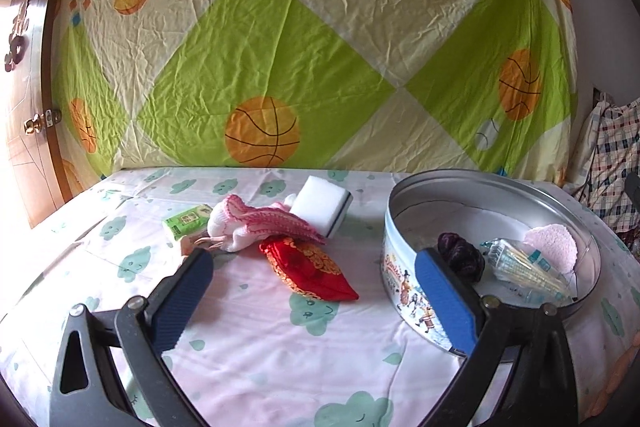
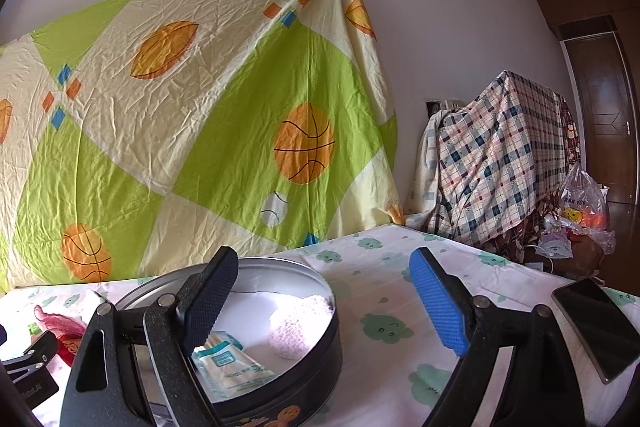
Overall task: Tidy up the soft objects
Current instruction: 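Withdraw both open tools from the tin toward the remaining items, then reach the left tool to the pink cloth and close on it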
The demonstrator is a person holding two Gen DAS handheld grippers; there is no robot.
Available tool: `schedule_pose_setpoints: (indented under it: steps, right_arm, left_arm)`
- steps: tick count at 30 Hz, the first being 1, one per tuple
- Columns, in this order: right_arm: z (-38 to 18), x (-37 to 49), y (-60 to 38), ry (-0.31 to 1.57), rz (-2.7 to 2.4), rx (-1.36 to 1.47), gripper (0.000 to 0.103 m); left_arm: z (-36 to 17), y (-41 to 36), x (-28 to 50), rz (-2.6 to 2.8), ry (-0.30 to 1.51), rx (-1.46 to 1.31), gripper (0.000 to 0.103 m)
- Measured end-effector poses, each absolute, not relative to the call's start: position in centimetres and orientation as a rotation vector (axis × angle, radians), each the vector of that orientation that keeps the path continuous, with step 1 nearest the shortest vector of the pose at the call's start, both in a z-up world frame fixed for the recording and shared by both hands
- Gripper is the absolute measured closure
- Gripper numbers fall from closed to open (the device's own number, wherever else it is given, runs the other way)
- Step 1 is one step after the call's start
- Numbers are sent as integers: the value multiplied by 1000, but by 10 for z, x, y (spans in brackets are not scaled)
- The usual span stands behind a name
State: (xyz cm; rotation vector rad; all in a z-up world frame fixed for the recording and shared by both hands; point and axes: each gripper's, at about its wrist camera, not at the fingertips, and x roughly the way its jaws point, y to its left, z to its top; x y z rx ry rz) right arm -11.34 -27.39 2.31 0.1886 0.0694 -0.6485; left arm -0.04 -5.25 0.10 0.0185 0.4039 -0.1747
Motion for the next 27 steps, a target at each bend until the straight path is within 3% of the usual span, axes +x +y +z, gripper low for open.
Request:
schedule_pose_setpoints:
  steps: [27]
  right_arm:
    - [19,-82,-153,132,-407,186,14]
  left_arm:
    - [-6,37,23,-53,444,-17,1]
